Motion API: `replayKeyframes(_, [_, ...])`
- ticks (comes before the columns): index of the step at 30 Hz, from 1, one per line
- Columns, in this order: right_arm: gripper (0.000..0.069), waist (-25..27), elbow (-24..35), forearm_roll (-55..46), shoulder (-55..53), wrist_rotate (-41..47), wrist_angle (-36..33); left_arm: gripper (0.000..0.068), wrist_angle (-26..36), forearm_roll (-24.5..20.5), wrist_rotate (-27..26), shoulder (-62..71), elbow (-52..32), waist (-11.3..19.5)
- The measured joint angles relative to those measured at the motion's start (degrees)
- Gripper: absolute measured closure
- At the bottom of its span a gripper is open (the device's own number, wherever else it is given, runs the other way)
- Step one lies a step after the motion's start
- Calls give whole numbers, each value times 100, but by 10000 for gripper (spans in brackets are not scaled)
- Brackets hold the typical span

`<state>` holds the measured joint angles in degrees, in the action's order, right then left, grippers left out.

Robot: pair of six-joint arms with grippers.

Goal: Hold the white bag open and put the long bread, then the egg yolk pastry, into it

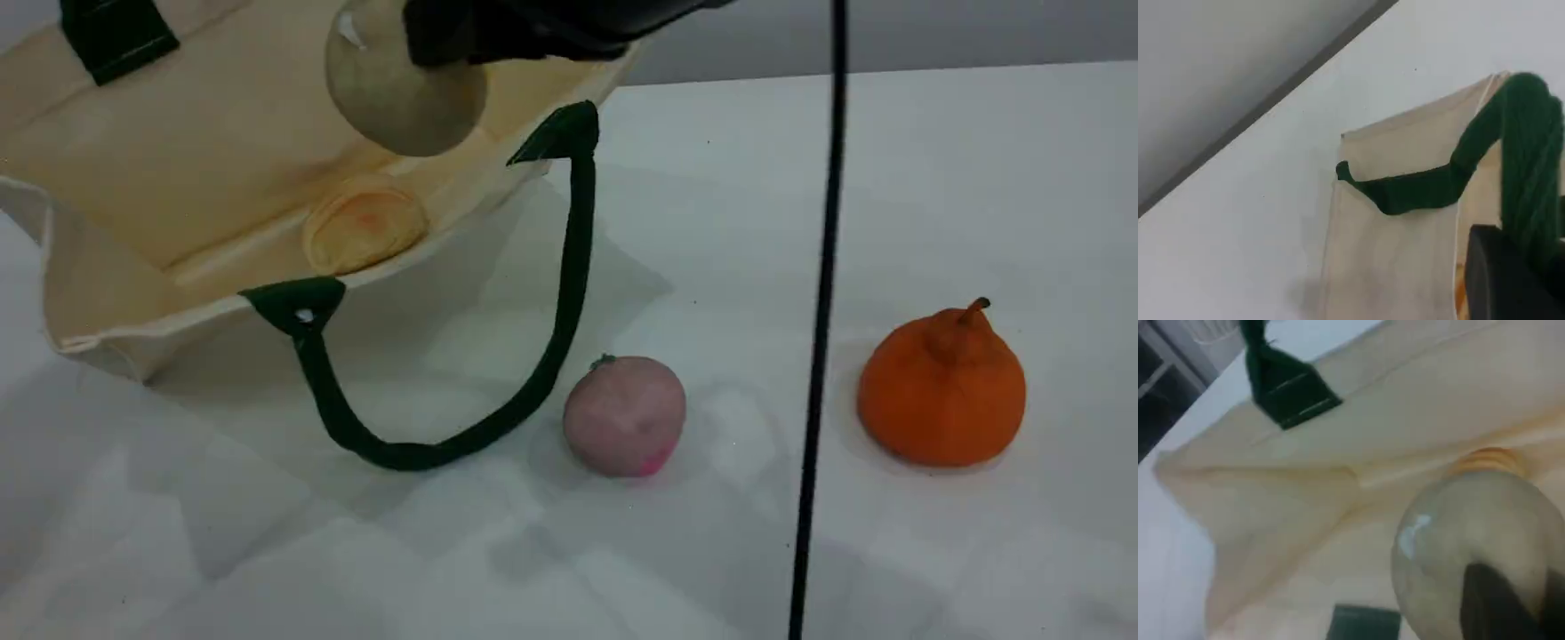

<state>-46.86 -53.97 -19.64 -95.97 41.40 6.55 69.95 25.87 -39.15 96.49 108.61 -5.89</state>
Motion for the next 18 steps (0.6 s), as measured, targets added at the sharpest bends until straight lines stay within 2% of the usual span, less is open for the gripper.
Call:
replayKeyframes(13, [626,0,-1632,-289,-1719,-872,108,603,0,0,52,6,0,0])
replayKeyframes(16, [598,0,-1836,-295,-1819,-872,64,603,0,-6,52,6,0,0])
replayKeyframes(18, [554,0,-1942,-295,-1814,-872,76,603,0,-6,52,6,0,0])
